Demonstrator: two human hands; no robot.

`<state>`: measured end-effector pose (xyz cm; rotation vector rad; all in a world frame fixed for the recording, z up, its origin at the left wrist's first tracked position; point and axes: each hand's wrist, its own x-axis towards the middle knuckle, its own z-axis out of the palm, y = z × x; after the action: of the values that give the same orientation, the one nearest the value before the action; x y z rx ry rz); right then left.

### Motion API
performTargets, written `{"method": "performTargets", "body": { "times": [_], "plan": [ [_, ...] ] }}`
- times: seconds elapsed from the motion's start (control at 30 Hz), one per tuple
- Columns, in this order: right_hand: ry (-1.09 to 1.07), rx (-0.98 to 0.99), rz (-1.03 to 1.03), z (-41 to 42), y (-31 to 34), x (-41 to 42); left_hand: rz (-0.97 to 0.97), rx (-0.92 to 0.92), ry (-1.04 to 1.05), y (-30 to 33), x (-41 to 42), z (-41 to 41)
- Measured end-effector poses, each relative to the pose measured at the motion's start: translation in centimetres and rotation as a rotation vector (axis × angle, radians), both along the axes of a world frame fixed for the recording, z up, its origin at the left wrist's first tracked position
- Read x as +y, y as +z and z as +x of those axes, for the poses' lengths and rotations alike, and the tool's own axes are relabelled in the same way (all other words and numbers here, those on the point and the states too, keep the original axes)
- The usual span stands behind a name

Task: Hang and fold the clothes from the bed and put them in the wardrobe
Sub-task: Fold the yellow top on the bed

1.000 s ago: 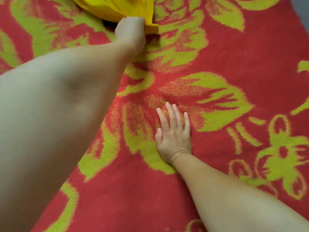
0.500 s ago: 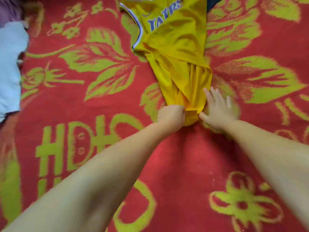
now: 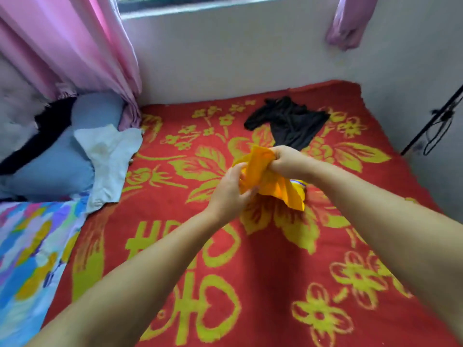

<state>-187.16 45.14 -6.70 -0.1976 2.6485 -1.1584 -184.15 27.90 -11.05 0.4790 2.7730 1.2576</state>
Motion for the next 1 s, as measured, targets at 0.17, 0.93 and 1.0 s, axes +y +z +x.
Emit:
{"method": "performTargets", "body": {
  "times": [0.17,0.93,1.0],
  "plan": [
    [-0.018,0.097,-0.300,1.7,13.1,-2.3,-0.004,0.002,0.028,6.2,-2.0,0.5],
    [-0.337,0.113,-0.035,9.4,19.0,4.0,-0.130,-0.310,0.247,15.9,-13.0,2.6],
    [-0.304,0.112,0.154,9.2,18.6,3.1,-0.045,-0.376,0.208,18.5,-11.2,2.6]
  ]
}}
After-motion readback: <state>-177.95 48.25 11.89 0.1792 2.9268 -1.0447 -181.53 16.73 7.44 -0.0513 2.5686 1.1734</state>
